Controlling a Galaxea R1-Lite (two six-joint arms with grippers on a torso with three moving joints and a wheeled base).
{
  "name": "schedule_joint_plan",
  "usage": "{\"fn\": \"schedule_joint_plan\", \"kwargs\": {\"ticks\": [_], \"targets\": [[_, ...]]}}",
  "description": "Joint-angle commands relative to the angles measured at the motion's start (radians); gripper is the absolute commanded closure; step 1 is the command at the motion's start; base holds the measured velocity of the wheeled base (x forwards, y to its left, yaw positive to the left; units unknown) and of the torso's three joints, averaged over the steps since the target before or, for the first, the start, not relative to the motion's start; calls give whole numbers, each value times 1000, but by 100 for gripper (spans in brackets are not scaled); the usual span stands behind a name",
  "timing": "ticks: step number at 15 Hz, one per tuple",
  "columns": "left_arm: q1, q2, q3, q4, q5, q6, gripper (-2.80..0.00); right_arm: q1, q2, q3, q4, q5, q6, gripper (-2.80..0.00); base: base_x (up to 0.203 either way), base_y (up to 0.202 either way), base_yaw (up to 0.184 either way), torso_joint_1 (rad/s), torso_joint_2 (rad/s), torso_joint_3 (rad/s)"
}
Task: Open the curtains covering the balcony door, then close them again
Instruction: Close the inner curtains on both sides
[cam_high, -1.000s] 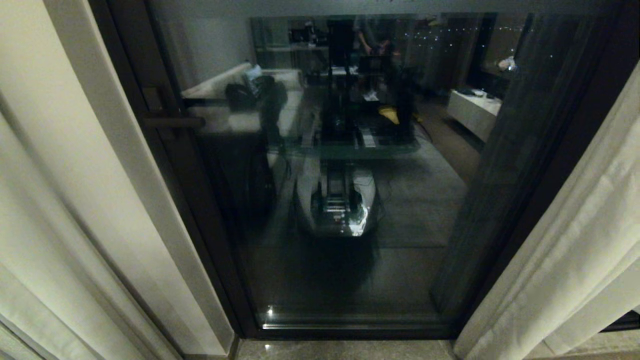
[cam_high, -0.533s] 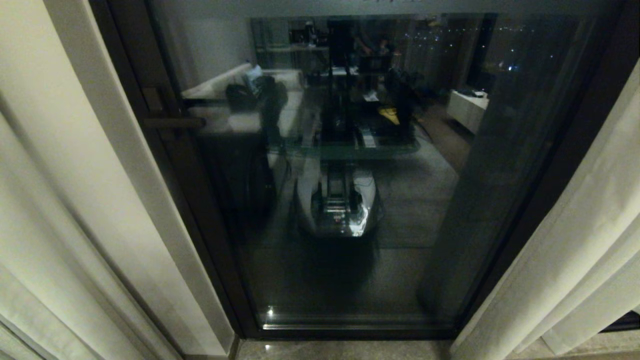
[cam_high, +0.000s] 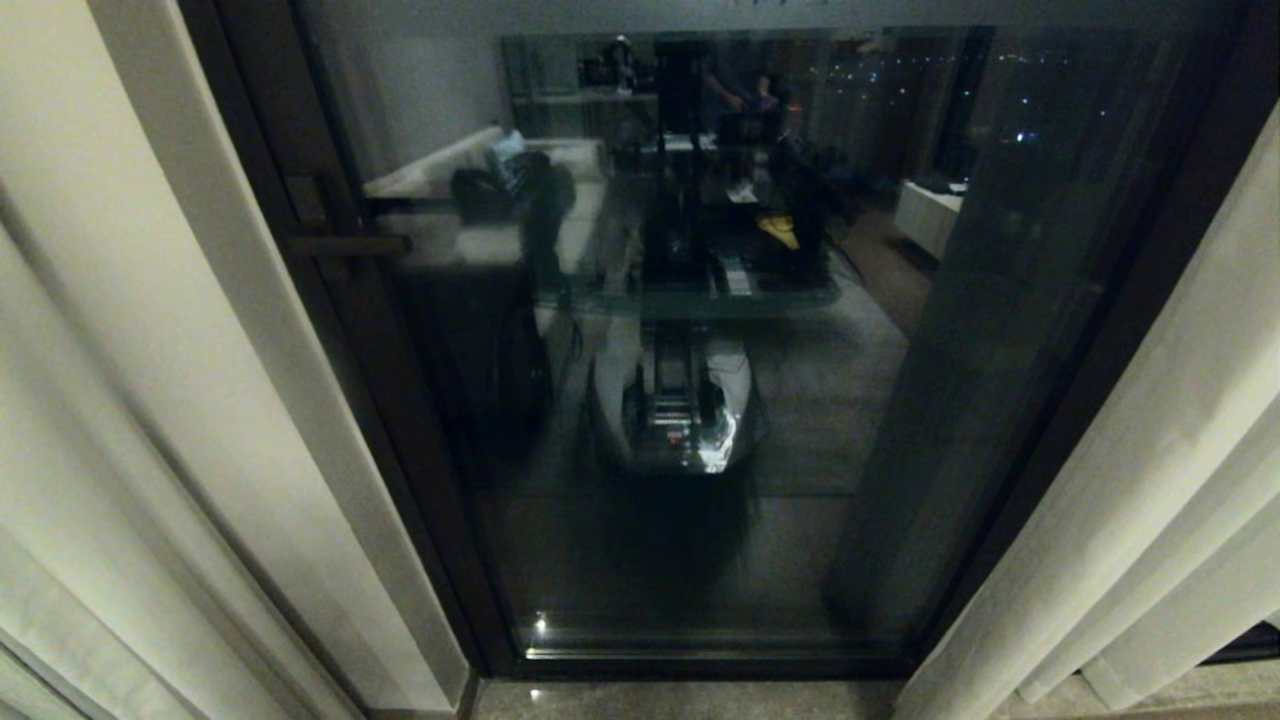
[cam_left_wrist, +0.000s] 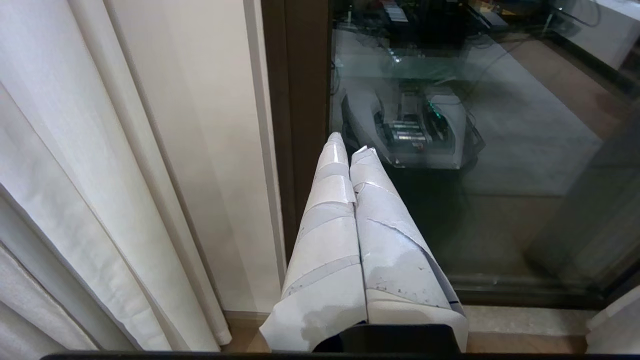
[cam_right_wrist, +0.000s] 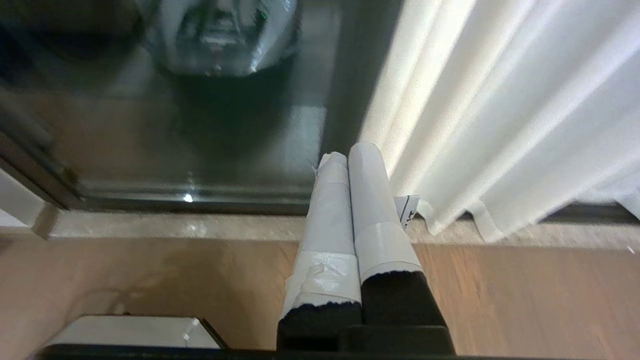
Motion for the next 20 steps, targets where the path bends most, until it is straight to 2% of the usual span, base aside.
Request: {"fn": "schedule_joint_plan", "kwargs": {"ticks": [1, 3, 6, 11, 13, 20], "targets": [[0, 0, 0, 0, 1, -1, 0, 0, 3, 0, 34, -47, -10, 0, 0, 0, 0, 0, 0, 0], [0, 0, 0, 0, 1, -1, 0, 22, 2, 0, 49, -57, -8, 0, 0, 0, 0, 0, 0, 0], [0, 0, 0, 0, 1, -1, 0, 123, -23, 0, 55, -57, -1, 0, 0, 0, 0, 0, 0, 0], [0, 0, 0, 0, 1, -1, 0, 109, -264, 0, 56, -48, -2, 0, 0, 0, 0, 0, 0, 0], [0, 0, 0, 0, 1, -1, 0, 107, -281, 0, 55, -48, -28, 0, 0, 0, 0, 0, 0, 0], [0, 0, 0, 0, 1, -1, 0, 107, -281, 0, 55, -48, -12, 0, 0, 0, 0, 0, 0, 0]]}}
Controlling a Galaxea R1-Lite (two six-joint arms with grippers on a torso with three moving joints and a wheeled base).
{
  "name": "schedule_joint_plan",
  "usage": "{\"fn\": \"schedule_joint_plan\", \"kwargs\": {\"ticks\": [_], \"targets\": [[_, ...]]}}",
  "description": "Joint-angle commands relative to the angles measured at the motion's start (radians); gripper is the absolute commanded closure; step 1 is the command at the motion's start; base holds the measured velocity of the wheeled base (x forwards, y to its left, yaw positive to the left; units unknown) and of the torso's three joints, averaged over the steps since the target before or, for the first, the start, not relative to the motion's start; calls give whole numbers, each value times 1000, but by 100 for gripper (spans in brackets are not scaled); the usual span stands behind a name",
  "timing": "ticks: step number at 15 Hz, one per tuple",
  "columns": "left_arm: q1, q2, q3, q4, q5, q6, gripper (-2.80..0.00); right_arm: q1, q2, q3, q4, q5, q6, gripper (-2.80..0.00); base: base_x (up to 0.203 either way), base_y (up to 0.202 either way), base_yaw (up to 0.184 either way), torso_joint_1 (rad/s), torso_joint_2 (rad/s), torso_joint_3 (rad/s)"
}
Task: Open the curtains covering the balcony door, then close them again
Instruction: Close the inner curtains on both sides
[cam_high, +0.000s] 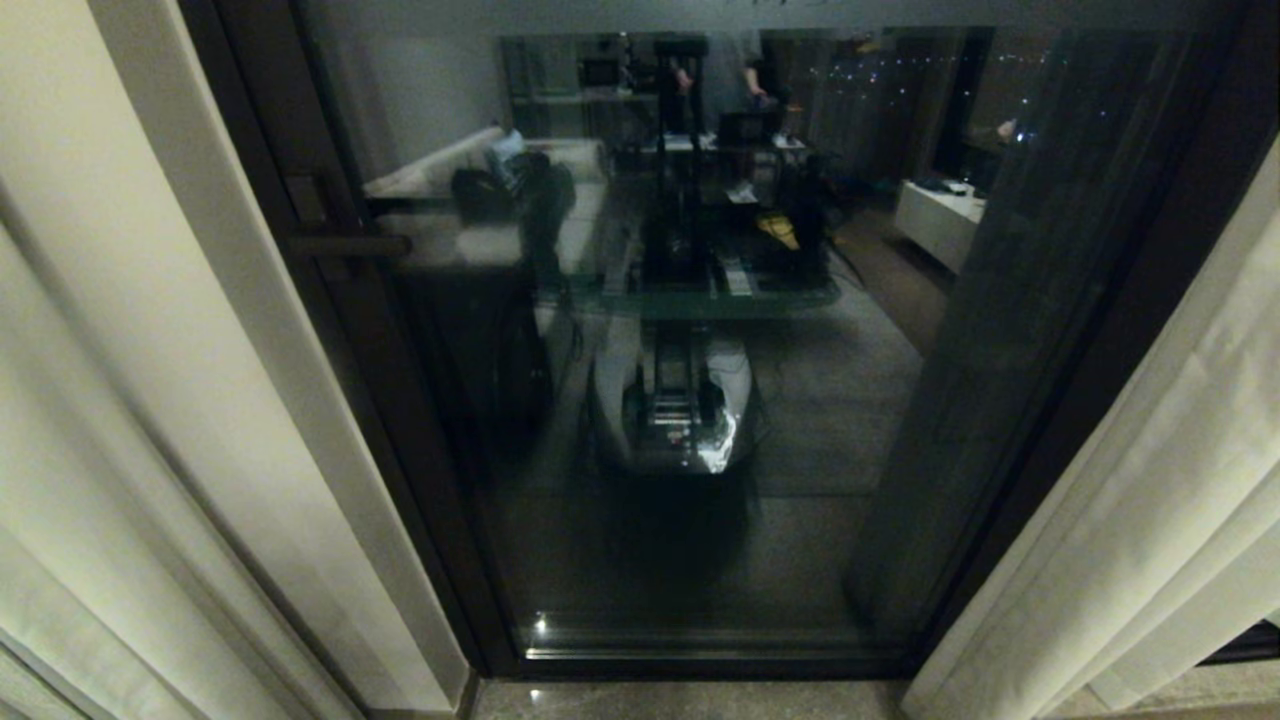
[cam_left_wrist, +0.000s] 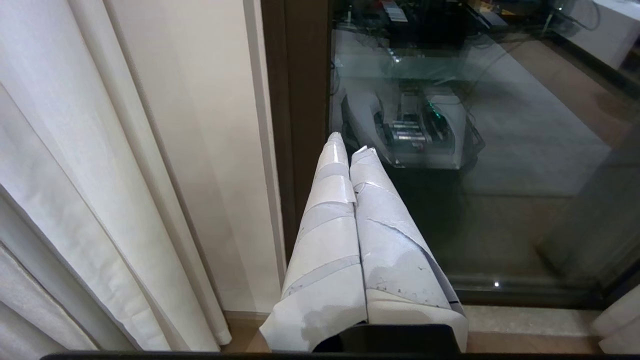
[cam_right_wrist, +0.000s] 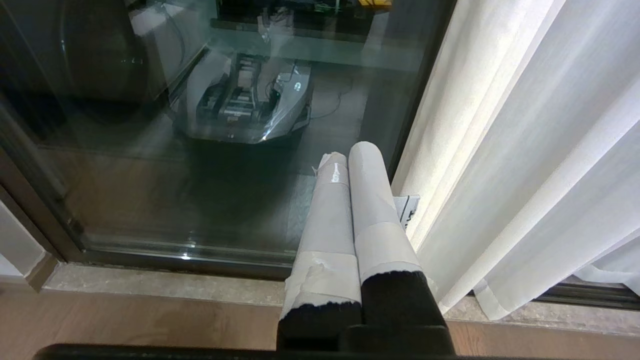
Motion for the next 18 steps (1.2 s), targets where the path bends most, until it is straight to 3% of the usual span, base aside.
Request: {"fn": "schedule_joint_plan", "kwargs": {"ticks": [1, 18], "targets": [[0, 0, 0, 0, 1, 0, 0, 0, -2, 0, 0, 1, 0, 0, 0, 0, 0, 0, 0, 0], [0, 0, 0, 0, 2, 0, 0, 0, -2, 0, -2, 1, 1, 0, 0, 0, 0, 0, 0, 0]]}}
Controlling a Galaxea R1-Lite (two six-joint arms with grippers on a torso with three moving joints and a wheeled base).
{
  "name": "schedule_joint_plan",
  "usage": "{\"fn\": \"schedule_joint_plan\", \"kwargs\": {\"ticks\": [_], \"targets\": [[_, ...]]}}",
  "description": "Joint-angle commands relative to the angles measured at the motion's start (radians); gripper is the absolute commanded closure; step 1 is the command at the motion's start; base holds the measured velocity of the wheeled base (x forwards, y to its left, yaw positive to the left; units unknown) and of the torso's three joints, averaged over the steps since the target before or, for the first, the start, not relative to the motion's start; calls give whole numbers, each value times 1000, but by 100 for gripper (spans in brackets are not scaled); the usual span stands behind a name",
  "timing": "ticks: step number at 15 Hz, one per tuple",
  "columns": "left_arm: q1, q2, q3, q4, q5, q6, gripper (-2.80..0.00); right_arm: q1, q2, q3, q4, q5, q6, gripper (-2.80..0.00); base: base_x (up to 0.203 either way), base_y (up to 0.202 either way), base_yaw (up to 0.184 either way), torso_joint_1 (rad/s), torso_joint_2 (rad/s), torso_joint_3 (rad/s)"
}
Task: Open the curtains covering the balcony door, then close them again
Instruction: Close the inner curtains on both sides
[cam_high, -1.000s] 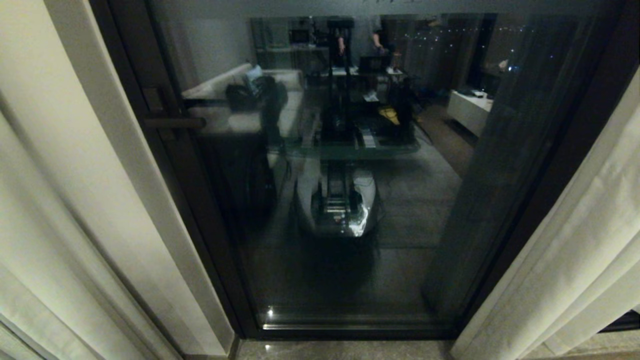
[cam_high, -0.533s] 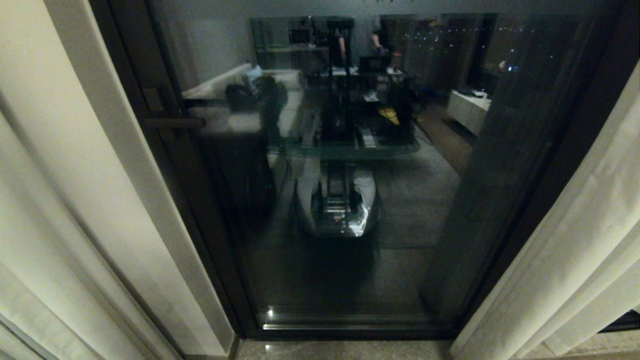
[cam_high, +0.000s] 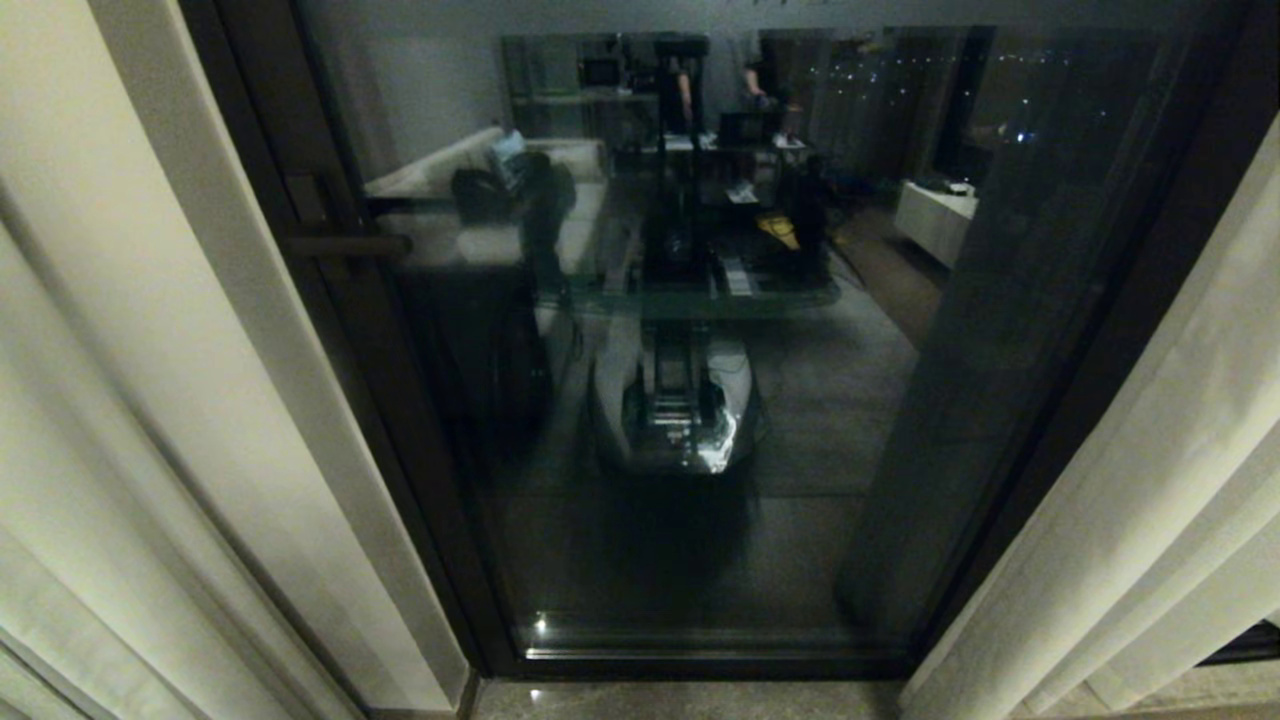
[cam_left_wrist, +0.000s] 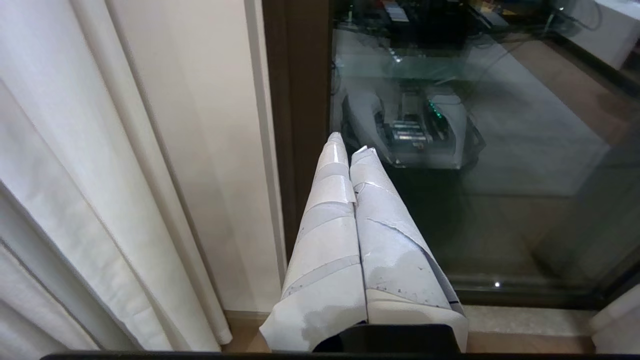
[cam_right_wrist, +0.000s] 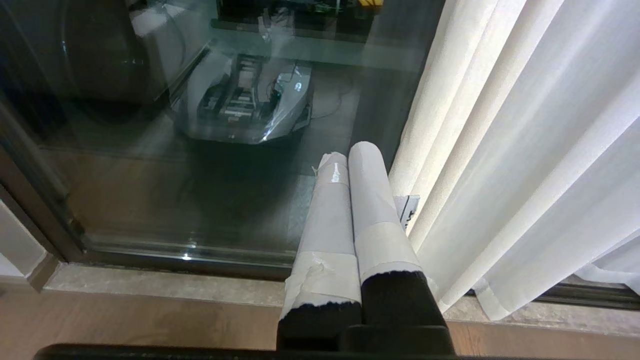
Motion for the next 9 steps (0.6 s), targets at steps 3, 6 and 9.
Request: {"fn": "schedule_joint_plan", "kwargs": {"ticks": [3, 6, 9], "targets": [[0, 0, 0, 0, 1, 0, 0, 0, 0, 0, 0, 1, -1, 0, -1, 23, 3, 1, -2, -1], [0, 0, 0, 0, 1, 0, 0, 0, 0, 0, 1, 1, -2, 0, 0, 163, 4, 2, 2, 2], [0, 0, 0, 0, -1, 0, 0, 0, 0, 0, 1, 1, -4, 0, 0, 164, -1, 5, 0, 2]]}}
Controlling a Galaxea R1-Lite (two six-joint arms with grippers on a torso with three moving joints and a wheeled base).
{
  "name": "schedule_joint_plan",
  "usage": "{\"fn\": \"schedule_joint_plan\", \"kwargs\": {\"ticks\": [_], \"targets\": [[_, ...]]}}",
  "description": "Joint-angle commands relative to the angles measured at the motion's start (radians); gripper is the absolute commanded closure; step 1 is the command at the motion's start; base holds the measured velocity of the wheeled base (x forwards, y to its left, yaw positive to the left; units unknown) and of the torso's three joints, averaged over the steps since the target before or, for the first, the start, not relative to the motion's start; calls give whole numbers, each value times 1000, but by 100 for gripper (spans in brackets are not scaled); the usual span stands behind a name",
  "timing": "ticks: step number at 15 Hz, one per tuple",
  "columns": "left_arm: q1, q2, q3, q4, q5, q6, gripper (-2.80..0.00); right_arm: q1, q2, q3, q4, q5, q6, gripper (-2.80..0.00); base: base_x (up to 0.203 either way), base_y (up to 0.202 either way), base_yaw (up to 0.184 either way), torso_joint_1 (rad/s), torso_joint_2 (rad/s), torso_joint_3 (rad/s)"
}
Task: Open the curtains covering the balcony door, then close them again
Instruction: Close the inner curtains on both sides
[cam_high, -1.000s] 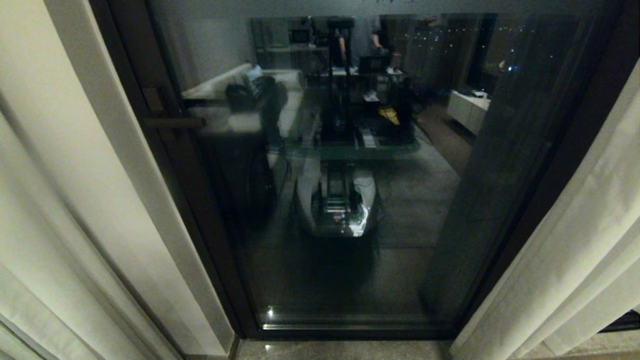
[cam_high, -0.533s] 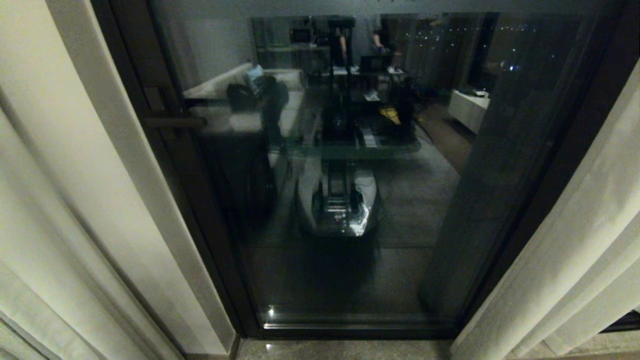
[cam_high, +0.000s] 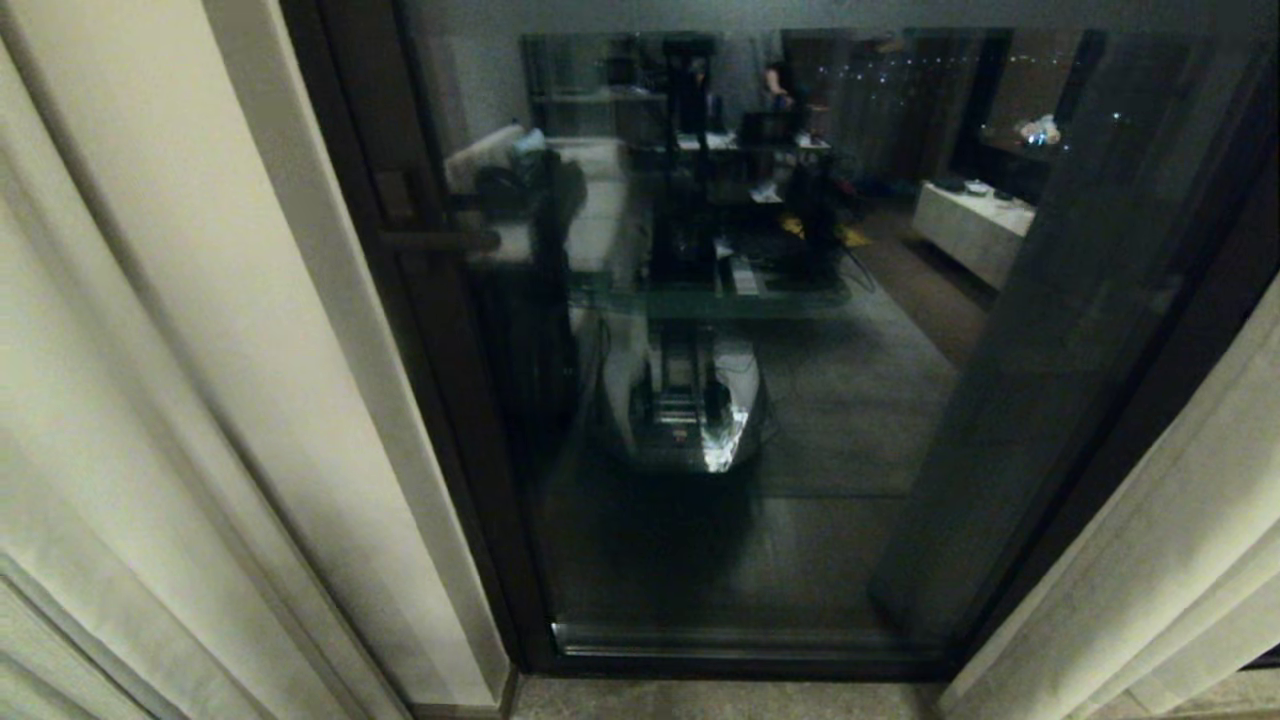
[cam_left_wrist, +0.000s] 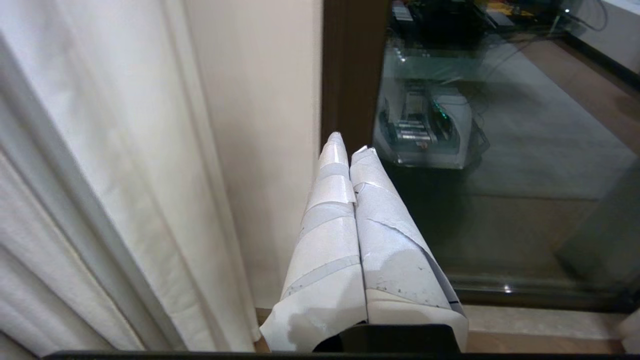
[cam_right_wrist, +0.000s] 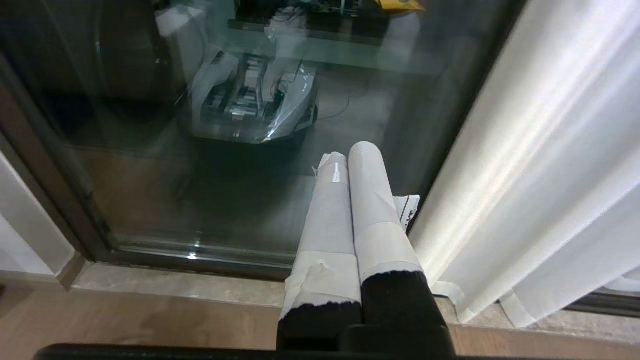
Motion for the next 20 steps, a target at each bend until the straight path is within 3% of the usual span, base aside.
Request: {"fn": "schedule_joint_plan", "kwargs": {"ticks": [1, 5, 9, 20], "targets": [[1, 0, 0, 0, 0, -1, 0, 1, 0, 0, 0, 0, -1, 0, 0, 71, 2, -4, 1, 2], [1, 0, 0, 0, 0, -1, 0, 1, 0, 0, -2, 0, 18, 0, 0, 0, 0, 0, 0, 0], [1, 0, 0, 1, 2, 4, 0, 1, 0, 0, -5, -7, 94, 0, 0, 0, 0, 0, 0, 0], [1, 0, 0, 0, 0, 1, 0, 1, 0, 0, -5, -9, 99, 0, 0, 0, 0, 0, 0, 0]]}}
